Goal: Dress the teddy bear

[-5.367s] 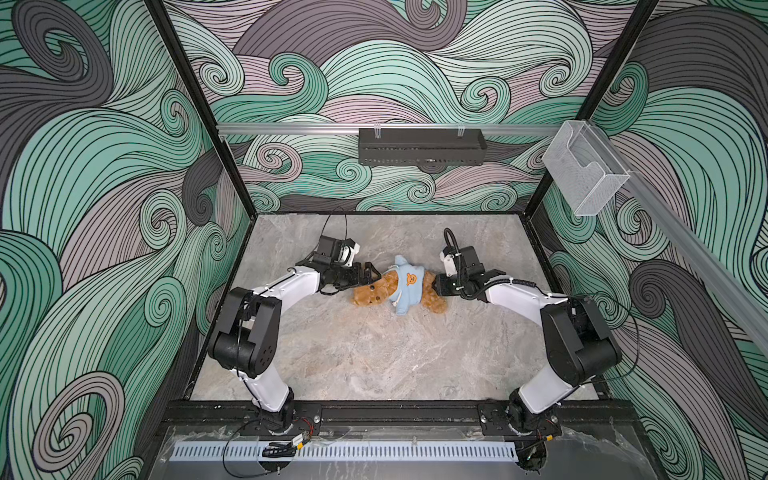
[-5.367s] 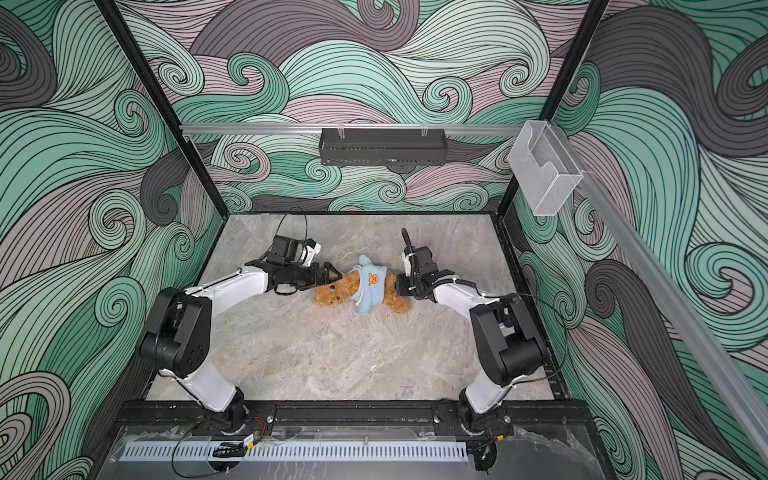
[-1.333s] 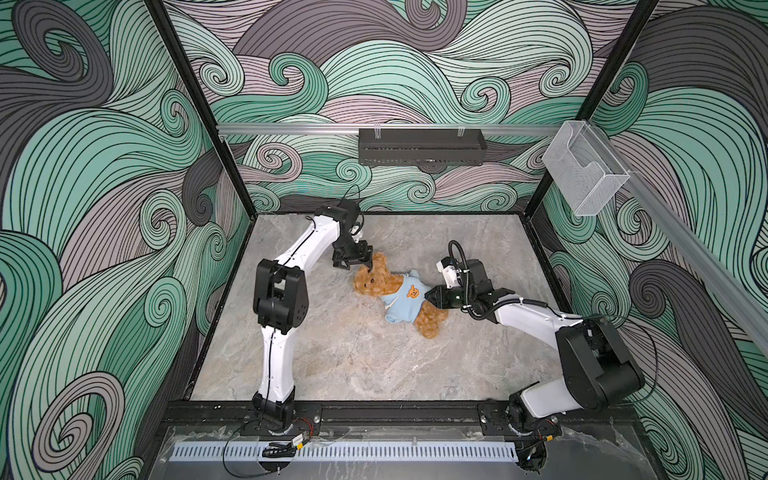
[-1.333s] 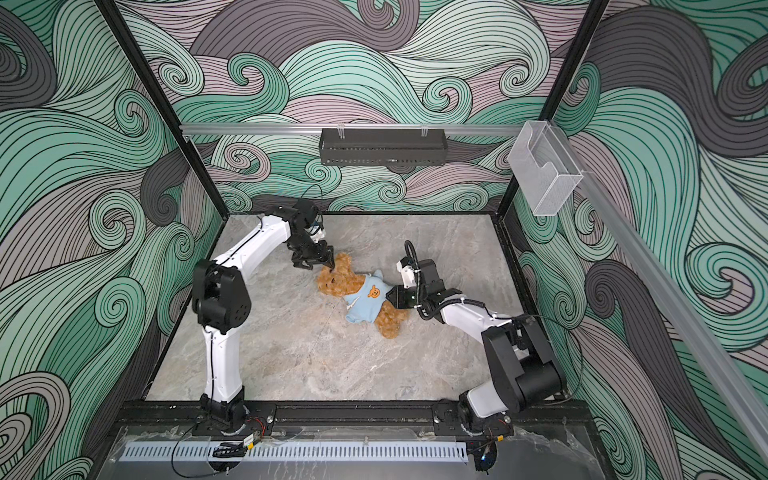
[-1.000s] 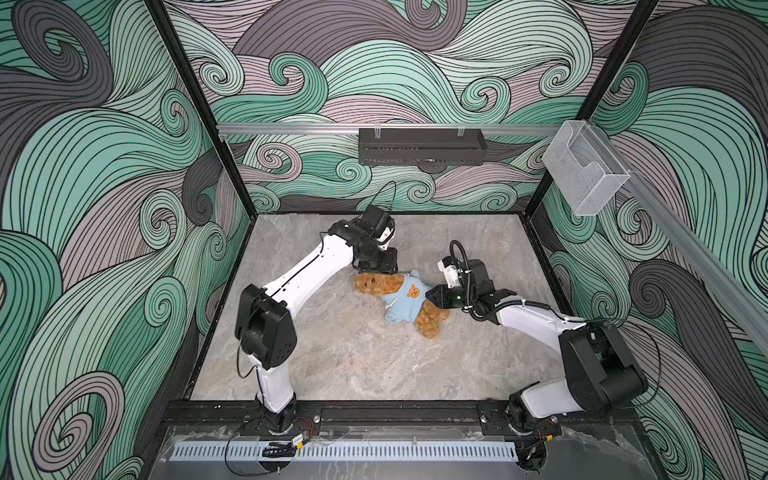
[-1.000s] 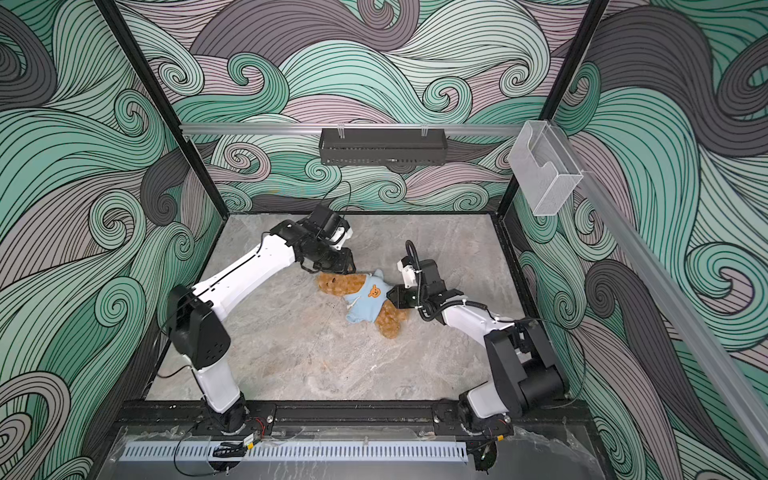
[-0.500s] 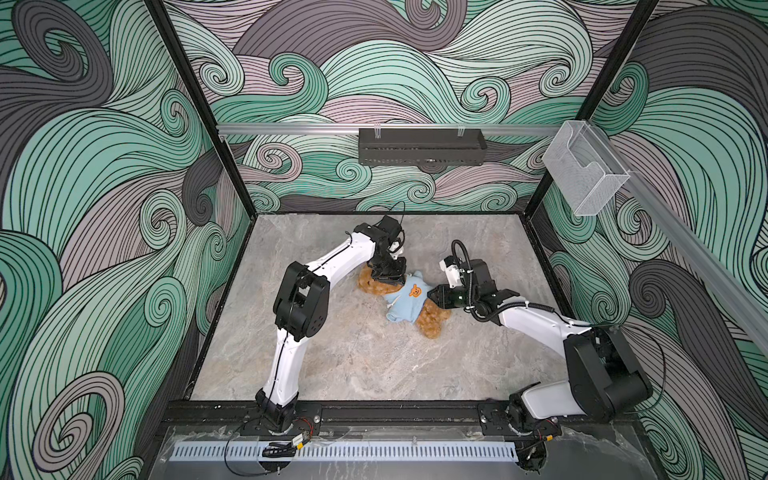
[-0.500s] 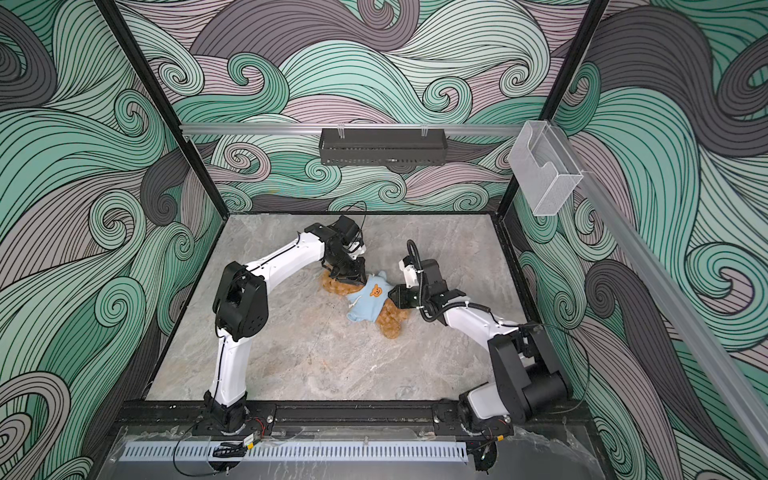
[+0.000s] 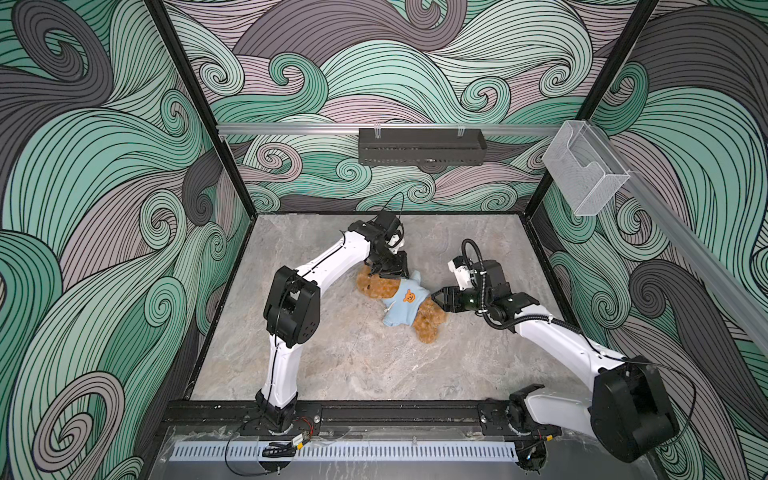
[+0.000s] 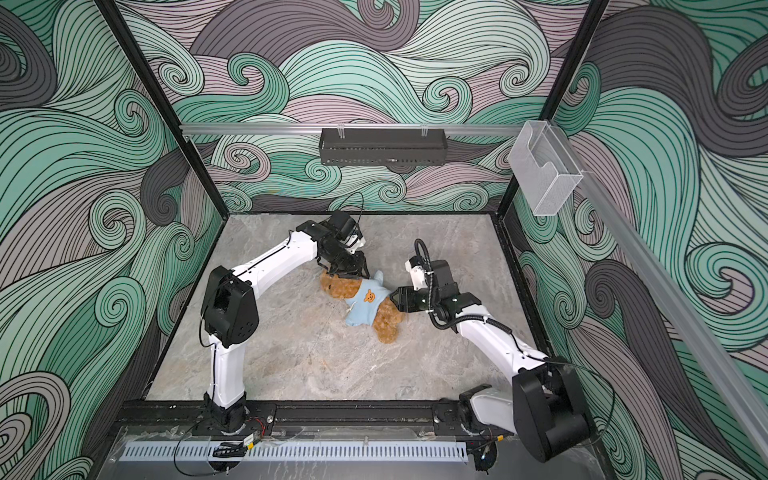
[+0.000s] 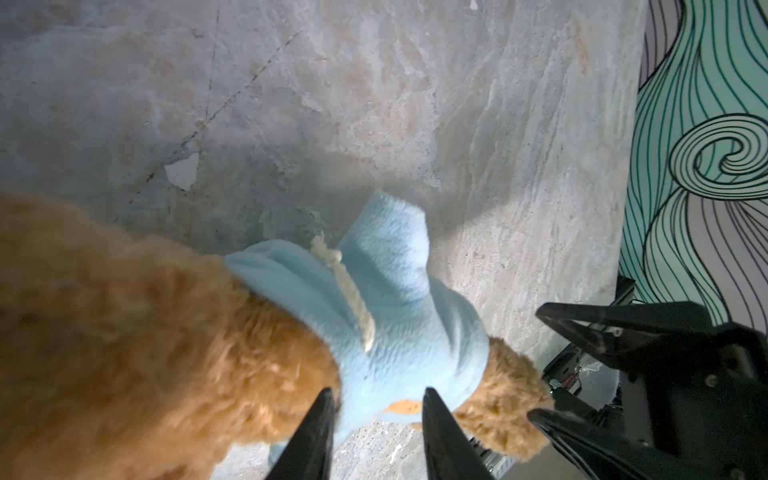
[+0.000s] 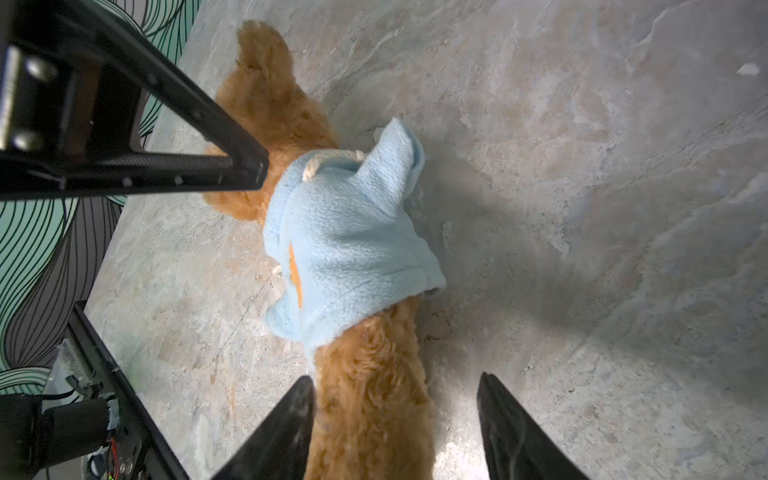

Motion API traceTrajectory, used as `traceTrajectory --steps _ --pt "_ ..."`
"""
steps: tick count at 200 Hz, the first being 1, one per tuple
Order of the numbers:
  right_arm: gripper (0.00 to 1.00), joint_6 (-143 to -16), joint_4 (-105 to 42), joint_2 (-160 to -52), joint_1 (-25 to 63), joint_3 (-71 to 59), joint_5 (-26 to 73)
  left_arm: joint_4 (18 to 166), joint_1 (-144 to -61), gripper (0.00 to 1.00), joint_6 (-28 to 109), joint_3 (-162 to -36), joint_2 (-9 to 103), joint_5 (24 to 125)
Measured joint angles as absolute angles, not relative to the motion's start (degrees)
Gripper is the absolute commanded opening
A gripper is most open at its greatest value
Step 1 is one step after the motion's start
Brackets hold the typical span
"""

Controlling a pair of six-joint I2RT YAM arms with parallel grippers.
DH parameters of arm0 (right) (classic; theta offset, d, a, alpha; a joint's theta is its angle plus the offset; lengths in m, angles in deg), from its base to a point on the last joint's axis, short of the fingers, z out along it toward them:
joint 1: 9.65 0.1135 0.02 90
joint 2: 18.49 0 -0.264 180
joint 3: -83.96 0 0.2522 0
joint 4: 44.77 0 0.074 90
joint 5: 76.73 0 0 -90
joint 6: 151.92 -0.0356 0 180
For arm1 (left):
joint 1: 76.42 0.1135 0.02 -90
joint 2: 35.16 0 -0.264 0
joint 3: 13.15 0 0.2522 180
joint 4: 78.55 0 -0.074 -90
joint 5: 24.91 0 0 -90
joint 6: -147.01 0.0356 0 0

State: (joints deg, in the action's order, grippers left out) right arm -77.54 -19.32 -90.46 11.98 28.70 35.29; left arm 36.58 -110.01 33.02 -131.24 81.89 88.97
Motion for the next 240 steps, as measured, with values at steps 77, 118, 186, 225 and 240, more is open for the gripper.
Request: traceTrajectory --steps 77,118,186,225,240 --pt "0.65 -78.9 -19.4 -92.6 12.0 30.6 41.1 34.8 -110.6 0.34 33.0 -131.5 83.2 88.5" --pt "0.61 -79.1 -20.6 -92.6 12.0 31.9 42.3 35.0 -110.7 0.28 32.5 -128.6 83.2 88.8" --pt "0.39 -78.6 -20.9 -95.6 12.7 34.4 40.6 38.6 -110.8 0.0 29.9 -127.8 83.2 92.4" --pt "0.1 -79.7 -22.0 -95.7 12.9 35.8 38.1 41.0 -110.0 0.0 29.8 -125.5 82.7 93.5" --pt "0.01 -80.2 -23.1 -95.7 13.0 36.9 37.5 41.8 -109.6 0.0 29.7 -124.3 82.1 93.8"
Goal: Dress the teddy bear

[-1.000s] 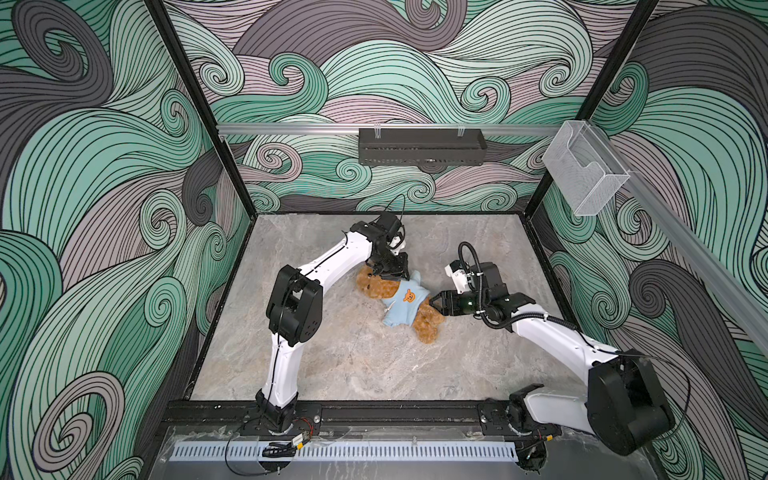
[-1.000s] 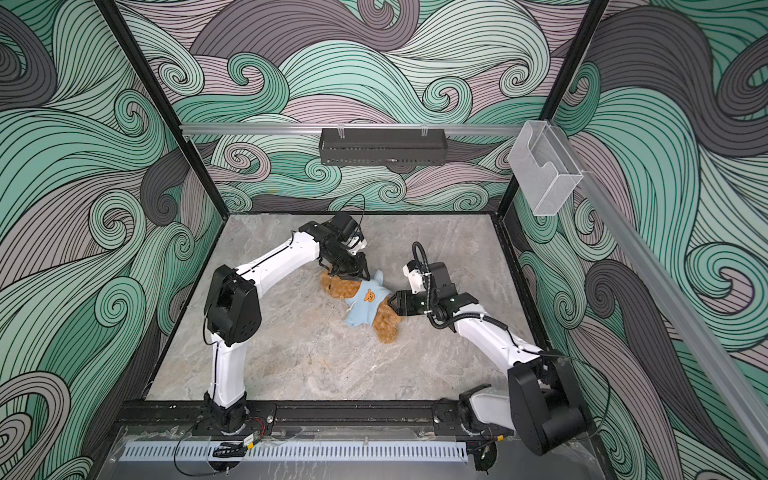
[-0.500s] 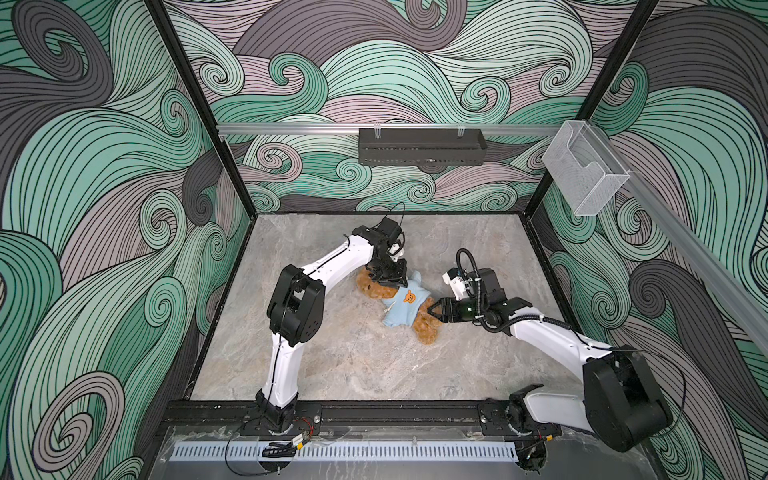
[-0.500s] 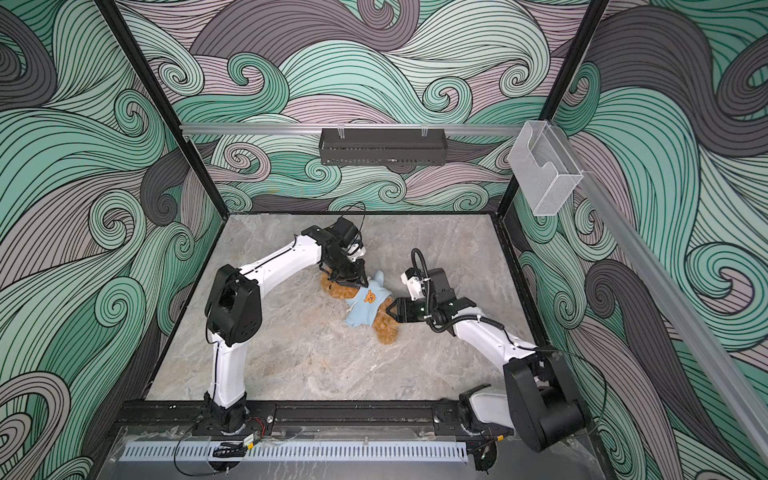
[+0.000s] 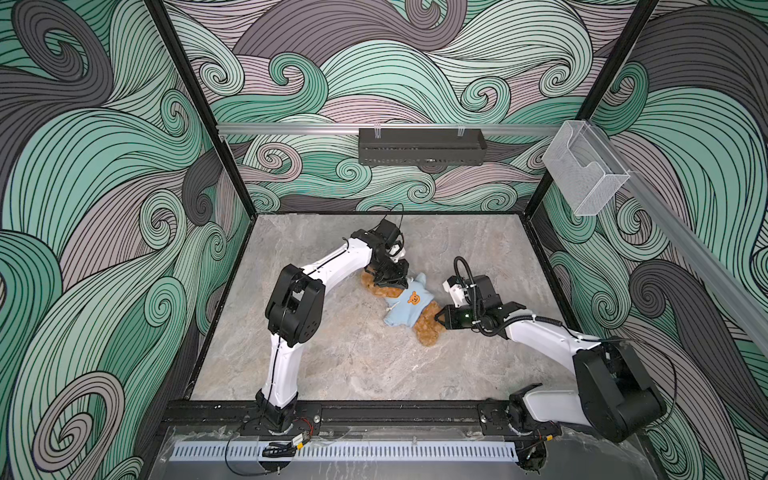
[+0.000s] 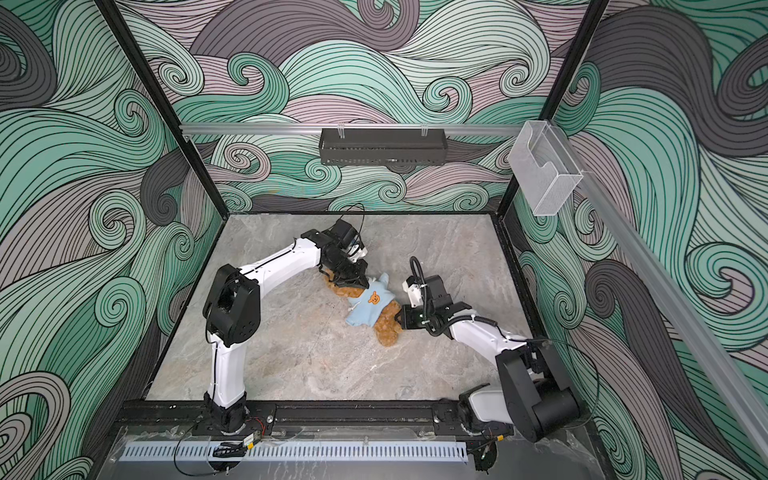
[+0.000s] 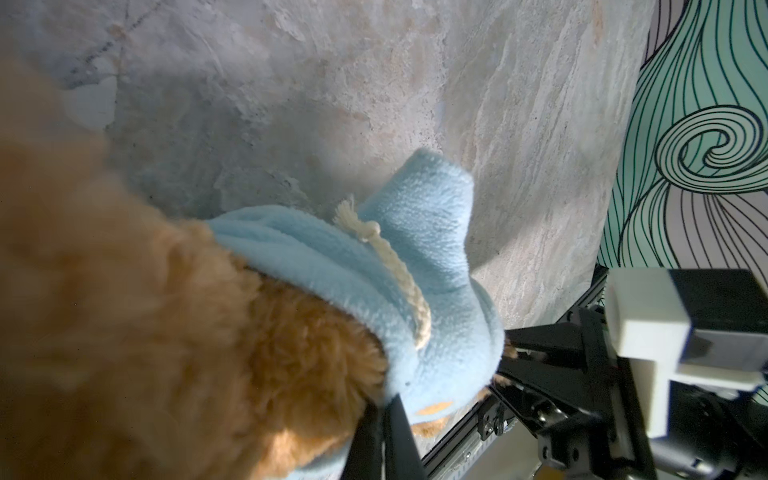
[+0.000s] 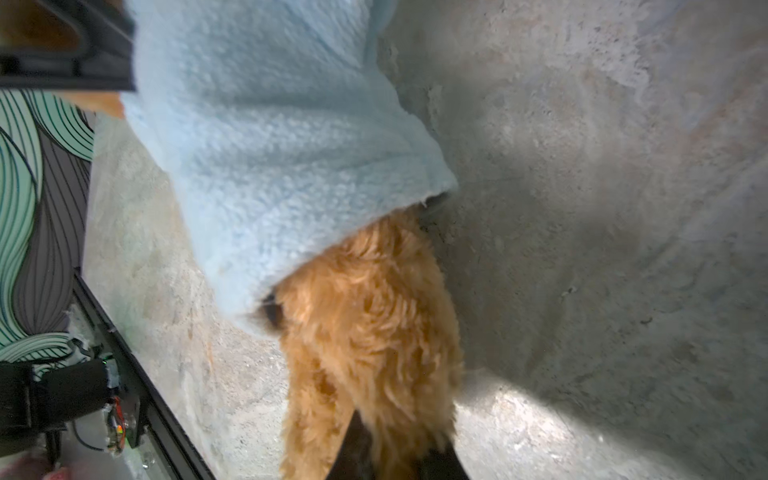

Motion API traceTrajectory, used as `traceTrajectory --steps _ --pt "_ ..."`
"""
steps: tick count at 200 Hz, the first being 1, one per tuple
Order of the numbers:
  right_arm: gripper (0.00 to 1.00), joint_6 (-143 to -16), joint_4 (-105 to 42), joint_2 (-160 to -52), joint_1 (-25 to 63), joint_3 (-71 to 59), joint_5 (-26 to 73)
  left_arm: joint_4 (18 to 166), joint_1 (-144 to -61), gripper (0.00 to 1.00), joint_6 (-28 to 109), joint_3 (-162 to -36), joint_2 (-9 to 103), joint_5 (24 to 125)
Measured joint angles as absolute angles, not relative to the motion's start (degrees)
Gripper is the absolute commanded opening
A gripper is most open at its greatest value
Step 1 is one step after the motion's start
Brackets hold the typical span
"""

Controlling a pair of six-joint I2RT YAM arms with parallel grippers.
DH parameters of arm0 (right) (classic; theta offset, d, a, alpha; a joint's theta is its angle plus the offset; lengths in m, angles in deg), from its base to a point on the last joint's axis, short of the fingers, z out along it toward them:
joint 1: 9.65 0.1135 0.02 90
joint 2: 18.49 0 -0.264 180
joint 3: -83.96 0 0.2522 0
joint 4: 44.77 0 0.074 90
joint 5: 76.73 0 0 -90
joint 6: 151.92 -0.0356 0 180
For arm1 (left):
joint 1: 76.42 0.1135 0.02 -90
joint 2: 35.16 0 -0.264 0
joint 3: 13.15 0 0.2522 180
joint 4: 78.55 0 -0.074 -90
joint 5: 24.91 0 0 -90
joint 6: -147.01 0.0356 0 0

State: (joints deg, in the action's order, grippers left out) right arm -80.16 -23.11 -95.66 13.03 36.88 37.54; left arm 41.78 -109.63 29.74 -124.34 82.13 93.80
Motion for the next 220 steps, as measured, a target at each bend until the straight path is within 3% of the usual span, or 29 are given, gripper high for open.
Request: traceTrajectory --steps 195,220 --pt "0.0 -82.5 -23.5 -95.5 14.7 37.8 33.8 57.0 -102.8 0.0 21.5 -108.8 71.4 88.6" --pt "0.0 -82.5 -23.4 -95.5 15.0 37.8 33.8 60.7 -103.6 0.22 21.5 -108.4 71.4 92.1"
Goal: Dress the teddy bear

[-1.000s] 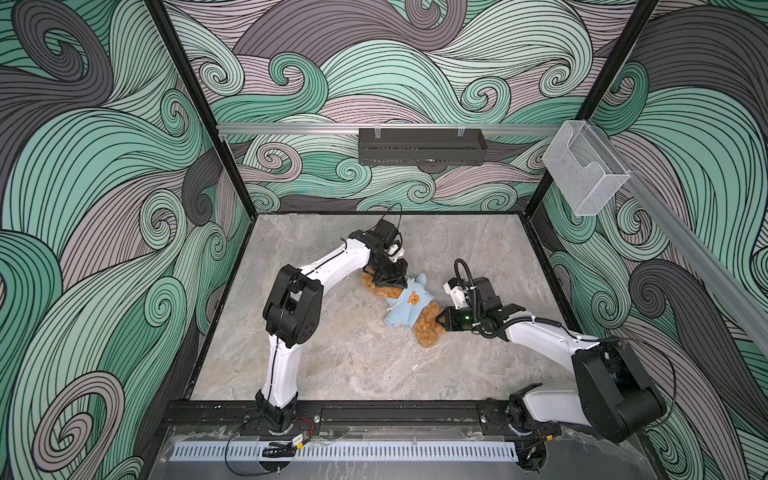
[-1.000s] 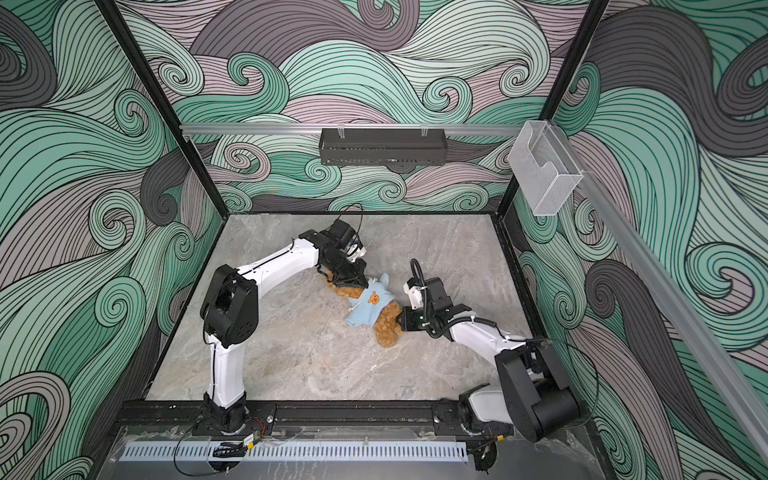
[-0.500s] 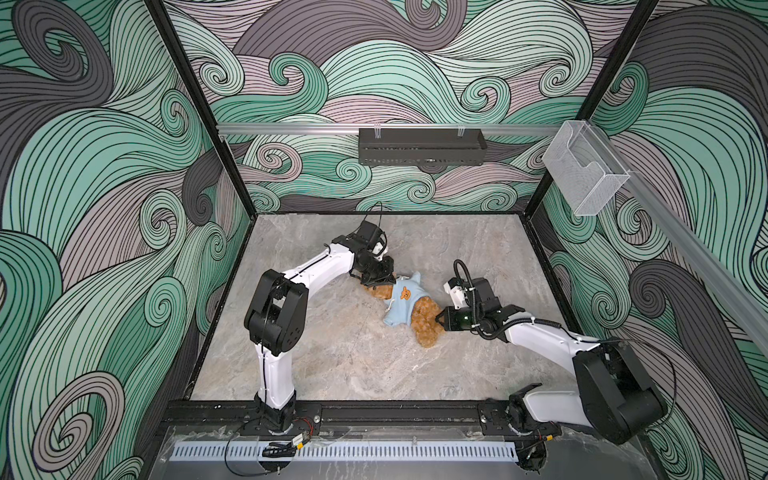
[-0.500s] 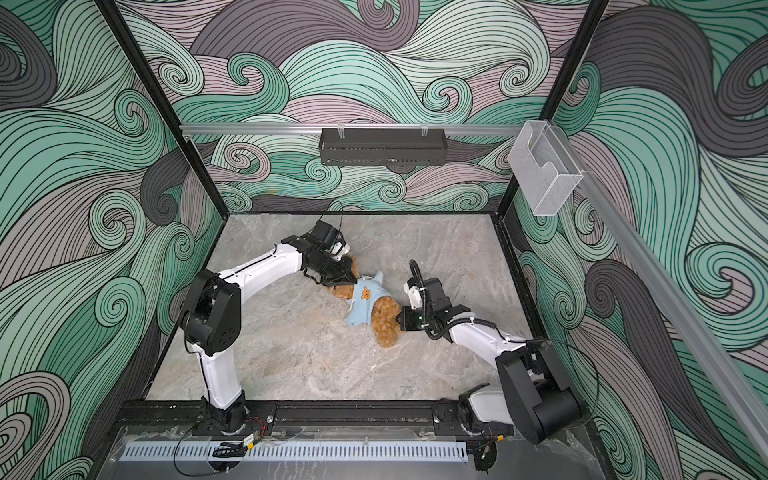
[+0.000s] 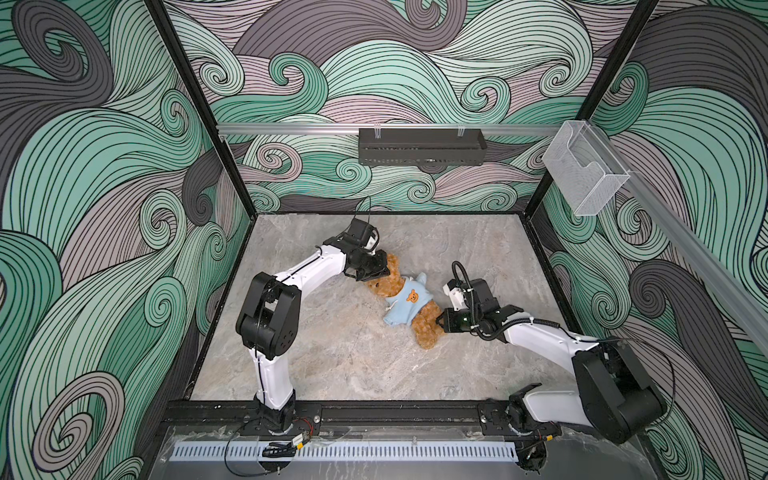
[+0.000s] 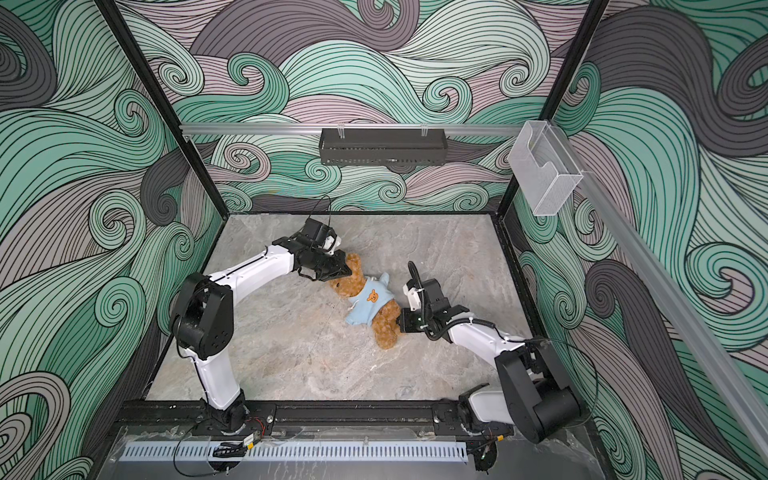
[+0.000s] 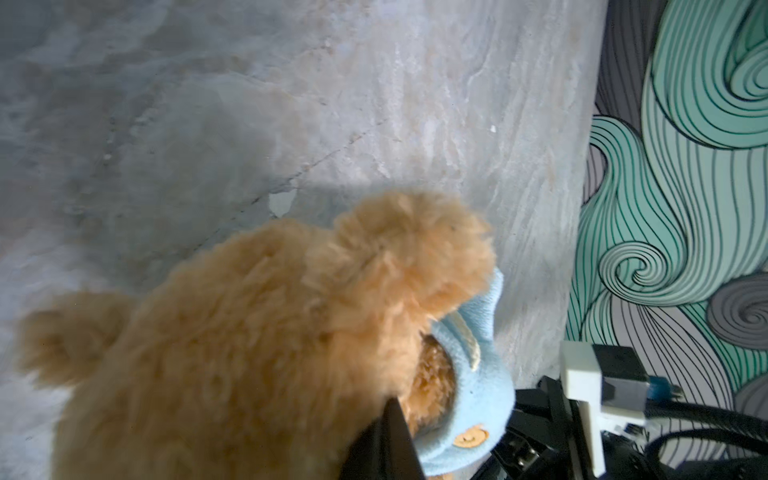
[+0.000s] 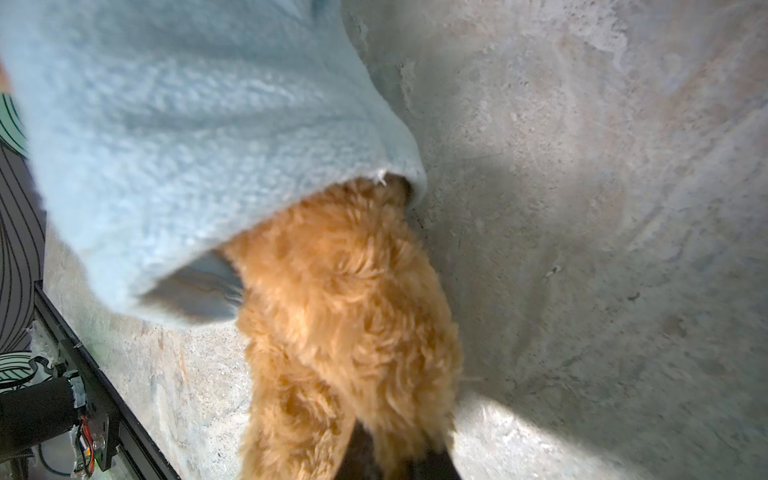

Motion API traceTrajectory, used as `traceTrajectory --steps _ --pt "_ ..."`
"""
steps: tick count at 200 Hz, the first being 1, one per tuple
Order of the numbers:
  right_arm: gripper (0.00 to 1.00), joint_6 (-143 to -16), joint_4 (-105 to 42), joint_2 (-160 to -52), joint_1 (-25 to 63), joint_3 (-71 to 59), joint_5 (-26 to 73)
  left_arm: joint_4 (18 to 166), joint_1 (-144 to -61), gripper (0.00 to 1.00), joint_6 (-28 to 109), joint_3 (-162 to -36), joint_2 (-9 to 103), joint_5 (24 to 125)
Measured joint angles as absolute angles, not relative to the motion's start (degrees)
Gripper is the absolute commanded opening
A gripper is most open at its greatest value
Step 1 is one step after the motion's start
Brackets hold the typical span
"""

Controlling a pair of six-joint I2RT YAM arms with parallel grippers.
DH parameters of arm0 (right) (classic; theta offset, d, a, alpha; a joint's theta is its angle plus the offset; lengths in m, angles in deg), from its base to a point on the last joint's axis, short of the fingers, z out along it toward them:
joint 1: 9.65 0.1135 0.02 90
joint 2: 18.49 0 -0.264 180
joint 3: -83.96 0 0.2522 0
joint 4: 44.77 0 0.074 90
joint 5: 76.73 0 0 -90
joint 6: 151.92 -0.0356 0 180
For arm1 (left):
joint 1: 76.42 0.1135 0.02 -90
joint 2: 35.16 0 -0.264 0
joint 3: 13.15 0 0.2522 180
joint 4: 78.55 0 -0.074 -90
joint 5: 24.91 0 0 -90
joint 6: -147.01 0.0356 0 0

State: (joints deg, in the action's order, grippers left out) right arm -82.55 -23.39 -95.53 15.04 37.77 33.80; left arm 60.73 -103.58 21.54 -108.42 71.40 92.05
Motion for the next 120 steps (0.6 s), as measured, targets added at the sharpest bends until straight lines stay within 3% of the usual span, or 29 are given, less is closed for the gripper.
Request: traceTrajectory --steps 23,48,120 --pt "0.0 -82.5 -23.3 -95.7 15.1 37.8 33.8 62.3 -105.5 0.29 21.8 -108.3 71.2 94.8" --pt "0.0 -82.5 -23.2 -96.4 15.1 37.6 33.8 62.1 -107.6 0.31 22.8 -108.3 71.1 97.2" --pt "0.0 -82.1 -23.0 -97.1 15.1 37.1 33.8 58.5 -108.9 0.24 25.7 -111.5 74.3 99.3"
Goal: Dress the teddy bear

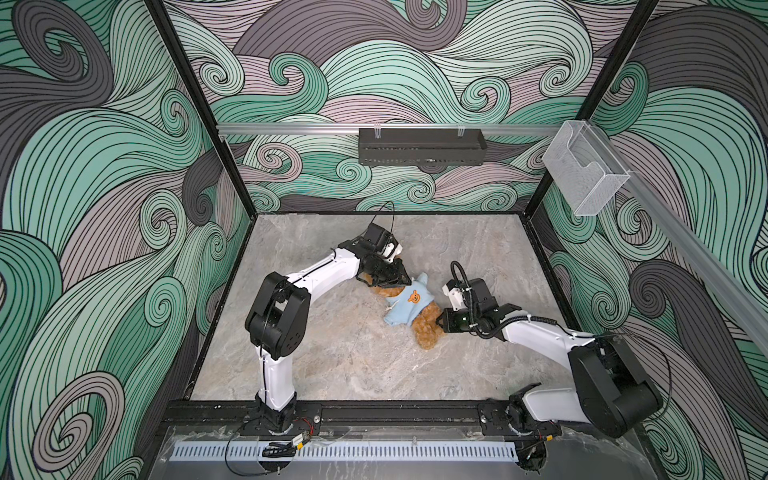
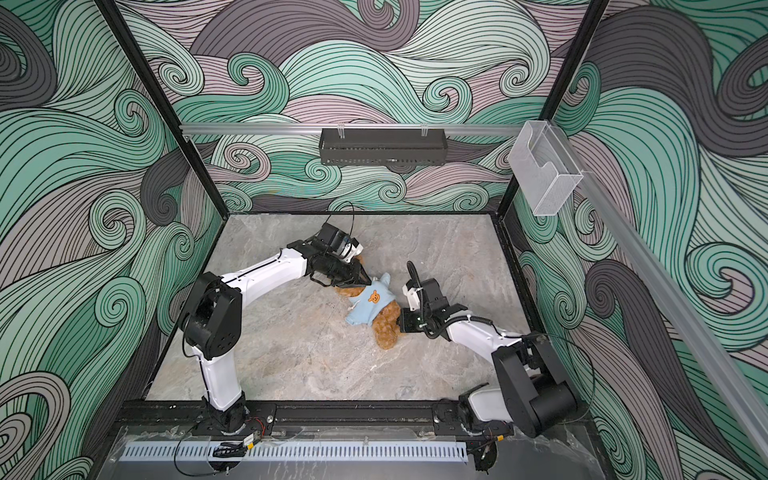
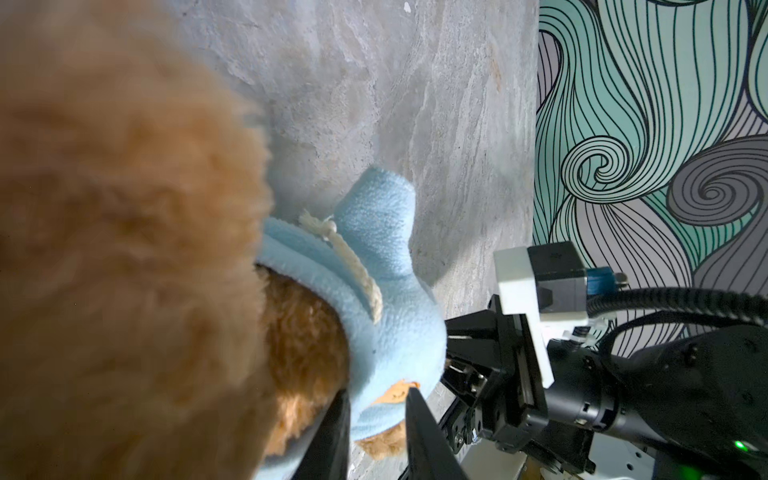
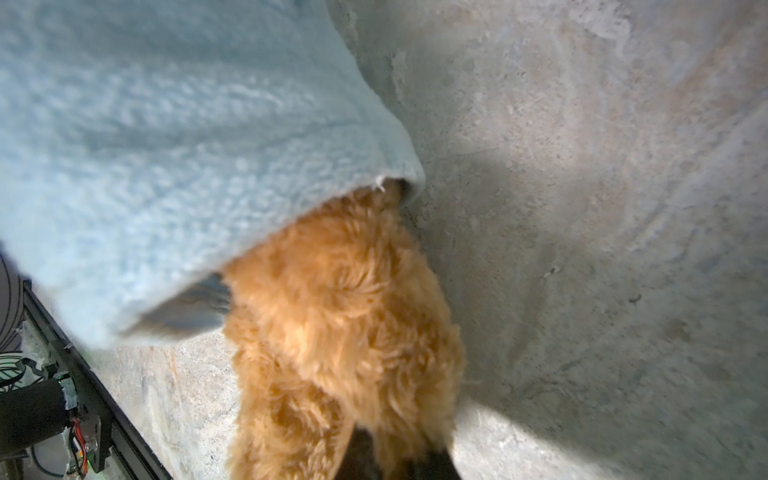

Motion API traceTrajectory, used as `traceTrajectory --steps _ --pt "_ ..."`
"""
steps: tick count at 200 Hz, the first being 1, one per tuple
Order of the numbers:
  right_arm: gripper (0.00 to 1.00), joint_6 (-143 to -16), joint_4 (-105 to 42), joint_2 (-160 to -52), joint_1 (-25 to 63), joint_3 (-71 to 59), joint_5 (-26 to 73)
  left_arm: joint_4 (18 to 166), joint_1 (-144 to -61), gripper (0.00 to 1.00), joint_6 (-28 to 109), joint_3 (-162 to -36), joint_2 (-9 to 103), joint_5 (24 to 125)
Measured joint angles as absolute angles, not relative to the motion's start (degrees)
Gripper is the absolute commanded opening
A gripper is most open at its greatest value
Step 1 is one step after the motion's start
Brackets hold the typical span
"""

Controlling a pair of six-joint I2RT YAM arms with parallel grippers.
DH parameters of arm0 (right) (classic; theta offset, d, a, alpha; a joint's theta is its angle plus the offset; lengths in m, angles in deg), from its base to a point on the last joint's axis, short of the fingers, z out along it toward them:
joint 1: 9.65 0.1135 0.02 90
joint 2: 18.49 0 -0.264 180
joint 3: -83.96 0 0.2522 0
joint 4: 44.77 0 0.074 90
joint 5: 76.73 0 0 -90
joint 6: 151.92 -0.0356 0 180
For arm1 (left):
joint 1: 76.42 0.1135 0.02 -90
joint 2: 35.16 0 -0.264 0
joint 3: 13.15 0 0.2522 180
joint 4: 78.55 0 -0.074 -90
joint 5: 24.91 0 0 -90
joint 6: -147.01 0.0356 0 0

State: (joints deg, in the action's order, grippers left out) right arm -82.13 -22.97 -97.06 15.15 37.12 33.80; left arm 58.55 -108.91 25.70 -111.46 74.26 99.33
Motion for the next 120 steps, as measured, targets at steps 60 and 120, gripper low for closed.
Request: traceTrajectory --steps 60,120 --pt "0.0 -81.9 -22.9 -97.9 15.1 37.0 33.7 56.4 -110.4 0.2 26.5 -117.7 80.4 99.6" --pt "0.0 -82.4 -22.4 -98.2 15.2 36.7 32.0 53.1 -110.3 0.0 27.6 -119.4 82.0 98.0"
